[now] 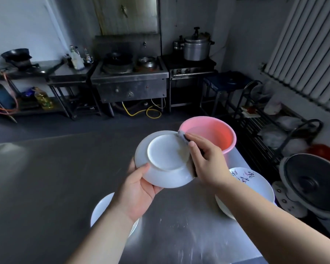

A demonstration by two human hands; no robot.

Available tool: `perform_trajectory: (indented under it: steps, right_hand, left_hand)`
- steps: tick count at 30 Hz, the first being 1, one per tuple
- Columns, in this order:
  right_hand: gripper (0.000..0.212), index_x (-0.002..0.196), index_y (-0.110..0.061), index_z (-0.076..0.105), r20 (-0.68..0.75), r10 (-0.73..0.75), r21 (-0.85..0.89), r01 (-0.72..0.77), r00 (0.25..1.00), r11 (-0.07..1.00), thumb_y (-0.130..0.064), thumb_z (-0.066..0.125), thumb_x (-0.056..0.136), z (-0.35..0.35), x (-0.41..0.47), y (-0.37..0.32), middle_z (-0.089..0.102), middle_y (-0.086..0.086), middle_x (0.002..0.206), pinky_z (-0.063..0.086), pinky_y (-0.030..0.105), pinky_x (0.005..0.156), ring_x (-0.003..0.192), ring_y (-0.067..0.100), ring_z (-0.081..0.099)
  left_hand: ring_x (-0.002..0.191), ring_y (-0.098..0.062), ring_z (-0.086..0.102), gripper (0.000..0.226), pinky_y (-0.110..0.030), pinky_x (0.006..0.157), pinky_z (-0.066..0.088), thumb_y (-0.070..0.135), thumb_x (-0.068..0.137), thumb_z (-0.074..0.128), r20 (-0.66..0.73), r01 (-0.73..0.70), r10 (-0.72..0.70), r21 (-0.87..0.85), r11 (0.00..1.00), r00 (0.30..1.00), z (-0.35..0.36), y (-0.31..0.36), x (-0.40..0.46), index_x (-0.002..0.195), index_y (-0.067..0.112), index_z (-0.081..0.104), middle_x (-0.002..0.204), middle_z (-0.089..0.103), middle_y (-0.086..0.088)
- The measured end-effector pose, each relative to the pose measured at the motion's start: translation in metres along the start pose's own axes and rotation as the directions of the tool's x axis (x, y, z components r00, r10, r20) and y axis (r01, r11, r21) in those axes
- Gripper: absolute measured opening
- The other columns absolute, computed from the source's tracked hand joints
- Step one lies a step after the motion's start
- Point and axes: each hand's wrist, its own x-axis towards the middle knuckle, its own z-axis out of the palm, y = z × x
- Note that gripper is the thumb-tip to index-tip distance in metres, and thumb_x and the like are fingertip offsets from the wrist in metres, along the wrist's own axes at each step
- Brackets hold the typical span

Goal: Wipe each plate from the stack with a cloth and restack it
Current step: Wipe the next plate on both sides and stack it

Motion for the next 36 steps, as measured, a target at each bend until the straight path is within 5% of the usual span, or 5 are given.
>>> perform_trajectory:
  steps: [8, 15, 25, 30, 36]
  right_hand:
    - [0.075, 0.168, -0.013, 0.004, 0.019, 0.106, -0.297, -0.096, 0.994, 0.95, -0.053, 0.022, 0.106, 0.054, -0.083, -0.016, 0.0, -0.003, 0.175, 0.008, 0.03, 0.127, 0.159, 0.021, 0.007]
    - [0.062, 0.164, -0.021, 0.033, 0.049, 0.136, -0.206, -0.123, 0.99, 0.971, -0.049, 0.038, 0.108, 0.009, -0.018, 0.016, 0.035, -0.012, 0.166, 0.031, 0.04, 0.125, 0.152, 0.006, 0.032]
    - [0.072, 0.168, -0.02, 0.009, 0.074, 0.239, -0.277, -0.21, 0.968, 0.938, -0.054, 0.03, 0.108, -0.012, -0.084, 0.042, 0.011, -0.009, 0.171, 0.023, 0.027, 0.123, 0.156, 0.01, 0.019]
    - [0.034, 0.11, -0.03, 0.062, 0.098, 0.51, -0.377, -0.442, 0.855, 0.814, -0.052, 0.036, 0.109, -0.089, -0.03, 0.076, 0.072, -0.014, 0.077, 0.05, 0.029, 0.077, 0.08, 0.003, 0.063]
    - [0.059, 0.078, -0.011, 0.063, 0.296, 0.687, -0.514, -0.495, 0.664, 0.7, -0.056, 0.038, 0.106, -0.173, -0.01, 0.103, 0.072, 0.007, 0.057, 0.045, 0.027, 0.049, 0.043, 0.024, 0.055]
  left_hand:
    - [0.131, -0.038, 0.061, 0.057, -0.05, 0.085, 0.06, 0.003, 0.098, 0.054, 0.049, -0.058, 0.055, 0.06, 0.997, 0.997, 0.002, -0.02, -0.005, 0.15, 0.026, 0.048, 0.146, 0.062, -0.012]
    - [0.137, -0.034, 0.057, 0.059, -0.057, 0.101, 0.055, 0.01, 0.096, 0.054, 0.087, 0.019, -0.024, 0.054, 0.998, 0.996, -0.003, -0.026, -0.001, 0.152, 0.026, 0.046, 0.15, 0.058, -0.01]
    - [0.127, -0.034, 0.065, 0.053, -0.052, 0.092, 0.061, 0.004, 0.101, 0.045, 0.025, 0.183, -0.186, 0.075, 0.98, 0.982, 0.01, -0.071, 0.014, 0.148, 0.028, 0.05, 0.142, 0.065, -0.011]
    - [0.123, -0.03, 0.067, 0.062, -0.049, 0.081, 0.062, 0.004, 0.093, 0.061, 0.082, 0.308, -0.324, 0.157, 0.938, 0.943, 0.022, -0.104, 0.029, 0.147, 0.033, 0.054, 0.145, 0.063, -0.01]
    - [0.118, -0.029, 0.066, 0.058, -0.045, 0.078, 0.061, 0.014, 0.086, 0.065, 0.088, 0.345, -0.373, 0.235, 0.909, 0.924, 0.056, -0.136, 0.054, 0.139, 0.038, 0.063, 0.143, 0.064, -0.01]
